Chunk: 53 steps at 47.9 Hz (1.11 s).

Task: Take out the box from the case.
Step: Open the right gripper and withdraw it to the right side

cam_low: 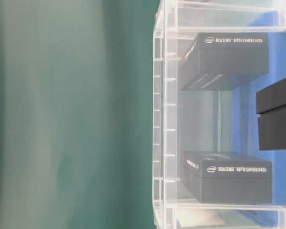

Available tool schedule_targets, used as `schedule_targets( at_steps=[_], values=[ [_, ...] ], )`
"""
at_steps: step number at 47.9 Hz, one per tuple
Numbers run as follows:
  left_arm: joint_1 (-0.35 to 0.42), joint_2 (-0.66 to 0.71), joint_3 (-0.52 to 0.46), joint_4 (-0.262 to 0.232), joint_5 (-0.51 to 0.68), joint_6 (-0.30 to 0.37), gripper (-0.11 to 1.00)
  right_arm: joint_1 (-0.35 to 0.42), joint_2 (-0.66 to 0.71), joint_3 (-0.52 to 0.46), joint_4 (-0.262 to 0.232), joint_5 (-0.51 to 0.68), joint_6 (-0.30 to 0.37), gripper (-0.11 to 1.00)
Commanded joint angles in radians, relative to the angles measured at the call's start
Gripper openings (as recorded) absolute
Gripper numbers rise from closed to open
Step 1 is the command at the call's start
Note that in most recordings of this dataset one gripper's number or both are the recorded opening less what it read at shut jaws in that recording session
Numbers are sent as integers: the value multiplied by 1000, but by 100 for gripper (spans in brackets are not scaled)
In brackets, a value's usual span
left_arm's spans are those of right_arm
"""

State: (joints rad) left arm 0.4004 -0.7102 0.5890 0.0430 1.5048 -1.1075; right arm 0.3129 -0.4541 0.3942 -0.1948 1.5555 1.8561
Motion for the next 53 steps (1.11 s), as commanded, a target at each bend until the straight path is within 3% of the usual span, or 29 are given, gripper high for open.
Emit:
schedule_targets(
  at_steps=[1, 10, 28, 36, 53],
  values=[
    [-2, 0, -12, 3, -3, -3, 86, -55, -43, 21, -15, -5, -32, 94],
    [-2, 0, -11, 2, -3, -17, 86, -245, -114, 80, -40, -48, -209, 94],
    [-2, 0, -11, 3, -3, -21, 86, -746, -95, 107, -31, -173, -715, 94],
    [0, 2, -11, 2, -3, -21, 86, -848, -64, 107, -31, -218, -798, 94],
    [-2, 0, -11, 8, -3, -18, 86, -862, -35, 110, -23, -239, -816, 94]
  ],
)
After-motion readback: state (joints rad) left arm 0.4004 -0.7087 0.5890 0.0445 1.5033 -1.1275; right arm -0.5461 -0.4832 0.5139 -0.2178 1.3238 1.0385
